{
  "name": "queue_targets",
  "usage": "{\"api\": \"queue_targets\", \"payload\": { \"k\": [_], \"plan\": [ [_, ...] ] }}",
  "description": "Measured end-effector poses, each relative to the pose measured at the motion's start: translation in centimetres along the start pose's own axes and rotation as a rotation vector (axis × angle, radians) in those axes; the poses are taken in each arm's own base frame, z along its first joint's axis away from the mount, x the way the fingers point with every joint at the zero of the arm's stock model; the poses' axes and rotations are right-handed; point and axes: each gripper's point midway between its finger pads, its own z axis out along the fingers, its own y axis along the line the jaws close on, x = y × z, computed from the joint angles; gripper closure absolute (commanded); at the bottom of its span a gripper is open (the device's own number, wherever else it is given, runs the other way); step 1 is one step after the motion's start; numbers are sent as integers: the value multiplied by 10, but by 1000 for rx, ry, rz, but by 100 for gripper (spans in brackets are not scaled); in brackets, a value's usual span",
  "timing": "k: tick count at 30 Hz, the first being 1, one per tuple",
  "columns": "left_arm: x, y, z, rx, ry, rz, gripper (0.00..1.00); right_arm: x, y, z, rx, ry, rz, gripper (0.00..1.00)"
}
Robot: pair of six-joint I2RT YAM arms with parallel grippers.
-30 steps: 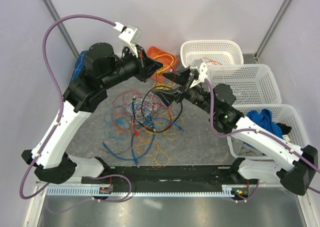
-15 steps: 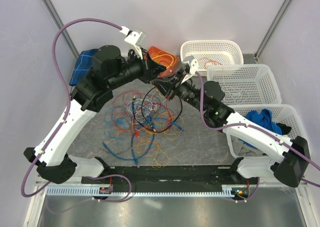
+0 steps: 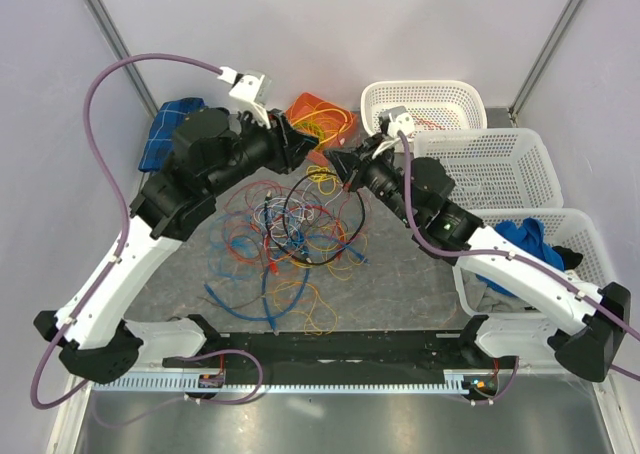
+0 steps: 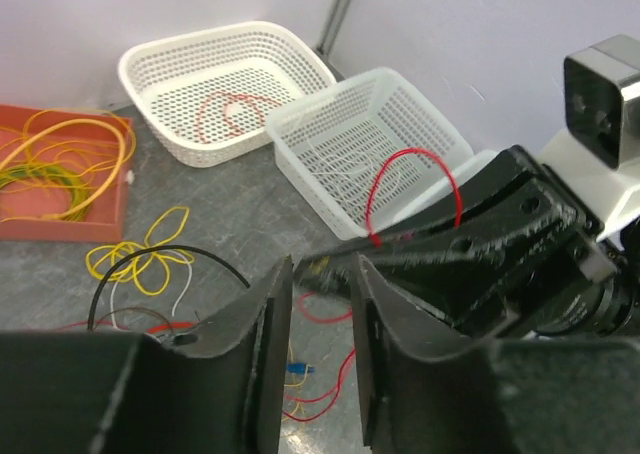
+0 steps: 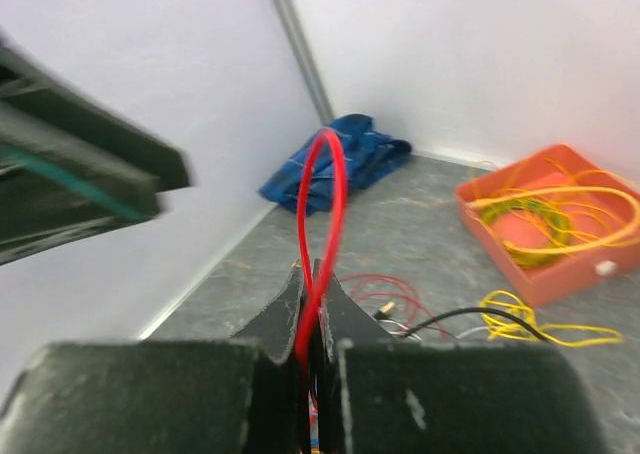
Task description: Untangle the cables
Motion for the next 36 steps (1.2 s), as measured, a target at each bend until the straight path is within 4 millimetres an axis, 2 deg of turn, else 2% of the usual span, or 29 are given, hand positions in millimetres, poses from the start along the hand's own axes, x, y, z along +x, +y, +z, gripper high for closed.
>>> {"api": "queue_targets", "payload": {
  "k": [2,5,8,10,14,18,23,28,31,36],
  "plan": [
    [-4,5,-8,-28,-30,0,40,-4,-12,-1,67,14,-9,100],
    [-7,13,-19,-69,-67,-3,27,-12,-22,-1,133,21,-16,100],
    [-9,20,-25,-111,-96,-9,25,-23,-34,2,193,16,-22,100],
    [-5,29,-30,-150,-108,-21,24,-32,-48,6,244,13,-23,100],
    [22,48,-43,-227,-102,-67,23,-64,-100,20,393,-33,-8,100],
    [57,62,-55,-268,-77,-119,23,-102,-156,37,543,-112,14,100],
    [109,71,-60,-271,-18,-195,25,-137,-213,56,647,-219,81,100],
    [159,78,-54,-270,76,-252,27,-142,-265,70,656,-328,191,100],
    [181,81,-52,-278,118,-276,27,-141,-288,81,641,-395,242,100],
    [205,89,-50,-305,152,-307,27,-140,-324,107,635,-472,291,100]
  ]
}}
